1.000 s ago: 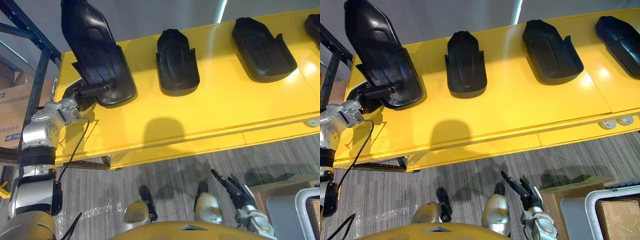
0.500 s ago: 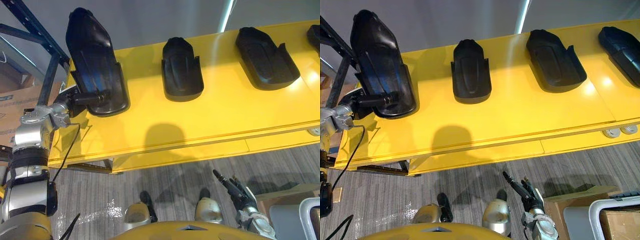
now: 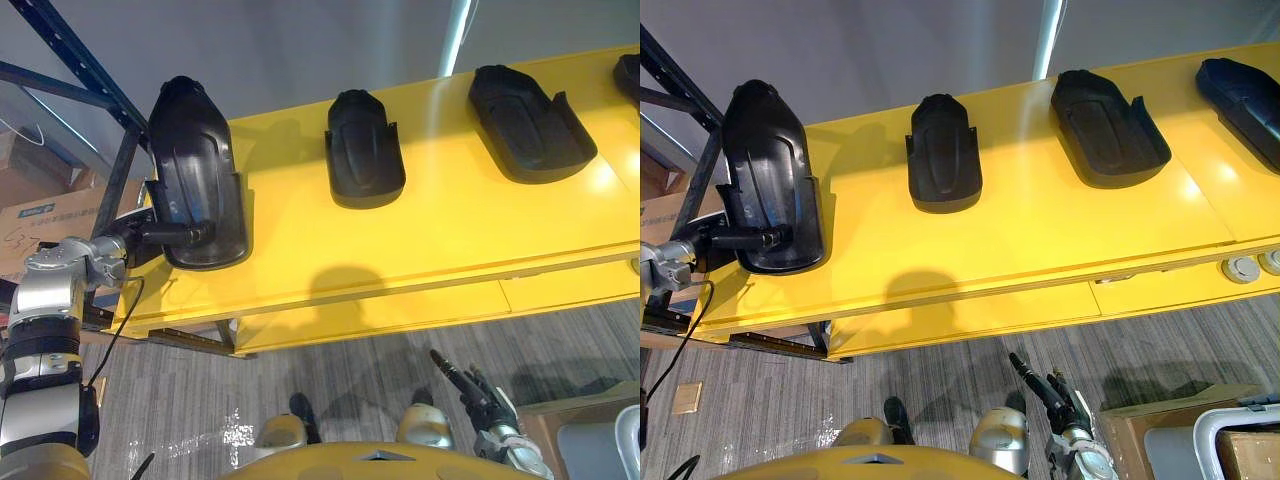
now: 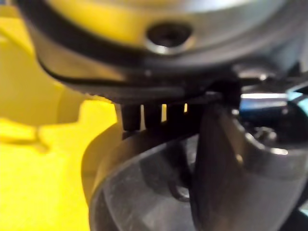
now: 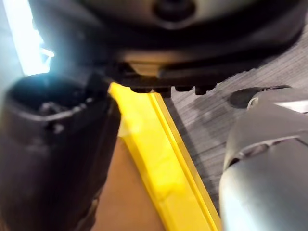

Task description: Walk over and take three plastic housings, then place them on the shelf

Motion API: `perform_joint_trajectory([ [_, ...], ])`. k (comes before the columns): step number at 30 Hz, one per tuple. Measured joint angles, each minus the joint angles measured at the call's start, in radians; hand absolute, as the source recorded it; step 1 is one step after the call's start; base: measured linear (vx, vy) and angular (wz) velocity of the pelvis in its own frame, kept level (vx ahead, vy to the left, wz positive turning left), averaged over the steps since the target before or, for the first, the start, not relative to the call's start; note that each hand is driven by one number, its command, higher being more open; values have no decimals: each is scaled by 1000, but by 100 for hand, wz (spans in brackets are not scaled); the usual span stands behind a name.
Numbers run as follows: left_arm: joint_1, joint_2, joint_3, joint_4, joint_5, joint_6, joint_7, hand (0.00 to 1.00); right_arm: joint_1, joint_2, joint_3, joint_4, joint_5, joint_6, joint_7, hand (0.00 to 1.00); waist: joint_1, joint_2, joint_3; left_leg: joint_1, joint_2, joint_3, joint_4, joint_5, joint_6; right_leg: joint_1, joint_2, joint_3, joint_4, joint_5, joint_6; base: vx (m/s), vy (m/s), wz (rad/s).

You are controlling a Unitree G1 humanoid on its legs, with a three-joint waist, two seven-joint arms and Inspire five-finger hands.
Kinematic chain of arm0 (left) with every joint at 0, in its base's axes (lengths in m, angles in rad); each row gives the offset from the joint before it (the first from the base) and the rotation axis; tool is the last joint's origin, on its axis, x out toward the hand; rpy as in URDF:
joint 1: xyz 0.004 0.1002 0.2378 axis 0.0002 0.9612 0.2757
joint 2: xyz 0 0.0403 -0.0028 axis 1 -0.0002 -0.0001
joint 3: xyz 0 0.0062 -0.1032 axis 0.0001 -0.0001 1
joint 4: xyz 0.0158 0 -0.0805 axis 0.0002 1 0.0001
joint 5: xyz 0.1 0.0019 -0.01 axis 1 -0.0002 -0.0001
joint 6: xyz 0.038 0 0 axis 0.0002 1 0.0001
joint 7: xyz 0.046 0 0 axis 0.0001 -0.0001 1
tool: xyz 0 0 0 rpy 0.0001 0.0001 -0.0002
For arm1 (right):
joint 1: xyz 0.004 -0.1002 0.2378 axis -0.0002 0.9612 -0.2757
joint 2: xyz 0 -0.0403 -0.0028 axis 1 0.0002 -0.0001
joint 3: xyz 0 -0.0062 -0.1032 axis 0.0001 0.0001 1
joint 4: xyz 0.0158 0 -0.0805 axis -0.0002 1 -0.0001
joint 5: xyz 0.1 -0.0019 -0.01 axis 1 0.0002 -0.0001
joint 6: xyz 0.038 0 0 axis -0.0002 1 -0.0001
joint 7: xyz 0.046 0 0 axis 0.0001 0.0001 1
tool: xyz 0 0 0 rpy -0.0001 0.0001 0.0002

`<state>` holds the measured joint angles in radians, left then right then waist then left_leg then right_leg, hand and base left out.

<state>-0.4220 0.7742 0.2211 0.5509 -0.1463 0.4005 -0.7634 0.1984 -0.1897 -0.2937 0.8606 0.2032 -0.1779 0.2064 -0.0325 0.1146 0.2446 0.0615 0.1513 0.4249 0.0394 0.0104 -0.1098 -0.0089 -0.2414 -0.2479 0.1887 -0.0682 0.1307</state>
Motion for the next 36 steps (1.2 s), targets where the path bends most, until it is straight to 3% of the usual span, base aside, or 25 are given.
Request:
perform_joint_trajectory([
  [11,-7,0,56,49,-4,-2,48,0,17,27,-13,0,0,14,-1,100,-2,-20,-17,0,-3,1,-44,24,-2,-14,7,3,-1,3,3,-10,-1,1],
  [12,-12,-1,65,50,-4,-1,65,100,14,36,-13,0,1,14,-1,100,-3,-27,-18,0,-2,1,-44,24,-3,-14,8,4,-1,2,3,0,0,0],
  [20,-33,-21,99,95,-34,5,139,100,9,41,-31,0,10,21,-16,100,-5,-45,-21,1,0,7,-43,23,-4,-16,11,11,-1,3,3,0,0,0],
  [36,-45,-31,120,107,-49,14,136,100,1,41,-54,-1,10,22,-18,100,0,-50,-19,5,0,15,-44,21,-5,-16,11,19,-1,3,2,0,0,0],
])
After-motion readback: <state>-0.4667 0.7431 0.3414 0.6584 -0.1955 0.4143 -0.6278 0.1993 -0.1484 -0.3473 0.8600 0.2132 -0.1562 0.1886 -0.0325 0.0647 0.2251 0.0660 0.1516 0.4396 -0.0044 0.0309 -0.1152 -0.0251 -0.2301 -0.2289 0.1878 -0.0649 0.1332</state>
